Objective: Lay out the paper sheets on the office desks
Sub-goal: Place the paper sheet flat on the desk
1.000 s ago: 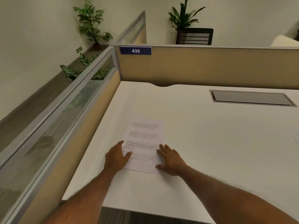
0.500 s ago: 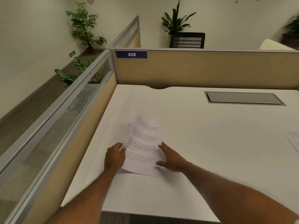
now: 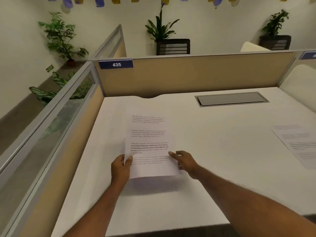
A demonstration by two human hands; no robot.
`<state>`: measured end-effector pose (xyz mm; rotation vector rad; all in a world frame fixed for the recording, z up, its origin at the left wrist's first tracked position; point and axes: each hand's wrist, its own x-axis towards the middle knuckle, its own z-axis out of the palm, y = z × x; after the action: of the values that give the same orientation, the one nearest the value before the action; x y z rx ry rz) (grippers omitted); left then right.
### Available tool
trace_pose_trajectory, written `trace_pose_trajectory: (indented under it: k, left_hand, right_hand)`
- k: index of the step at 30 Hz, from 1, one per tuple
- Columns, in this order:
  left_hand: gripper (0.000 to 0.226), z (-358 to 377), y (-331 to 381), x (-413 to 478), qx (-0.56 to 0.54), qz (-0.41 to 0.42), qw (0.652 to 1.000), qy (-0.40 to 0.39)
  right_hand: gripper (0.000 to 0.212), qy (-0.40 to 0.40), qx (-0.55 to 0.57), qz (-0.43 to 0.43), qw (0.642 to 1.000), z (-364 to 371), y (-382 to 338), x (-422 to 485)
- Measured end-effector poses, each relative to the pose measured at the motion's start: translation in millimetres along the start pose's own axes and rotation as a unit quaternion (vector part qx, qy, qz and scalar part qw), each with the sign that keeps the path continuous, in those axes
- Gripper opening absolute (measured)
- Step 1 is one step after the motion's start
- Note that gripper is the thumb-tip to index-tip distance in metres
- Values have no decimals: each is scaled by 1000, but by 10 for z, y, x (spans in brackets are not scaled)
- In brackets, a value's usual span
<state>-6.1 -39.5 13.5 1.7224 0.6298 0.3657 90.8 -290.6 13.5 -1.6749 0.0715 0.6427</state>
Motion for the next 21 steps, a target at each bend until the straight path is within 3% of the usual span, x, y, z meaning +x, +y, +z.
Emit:
trace_pose_trajectory:
  k: [7, 12, 16, 18, 21]
  left_hand:
    - [9, 658, 162, -192, -35, -5, 997, -66]
    - [6, 1143, 206, -381, -17, 3, 988, -156]
    - [43, 1624, 230, -500, 42, -51, 983, -169]
    - [53, 1906, 240, -586, 104, -27, 982, -155]
    - [57, 2303, 267, -733, 180, 89, 963, -178]
  right_hand:
    - [23, 145, 116, -38, 982, -432, 50, -238]
    - [30, 203, 72, -56, 975, -1050, 156, -438]
    - [33, 232, 60, -58, 969, -1607, 310, -535]
    - [33, 245, 50, -47, 967, -1896, 413, -571]
    - [31, 257, 41, -33, 965, -2321, 545, -640]
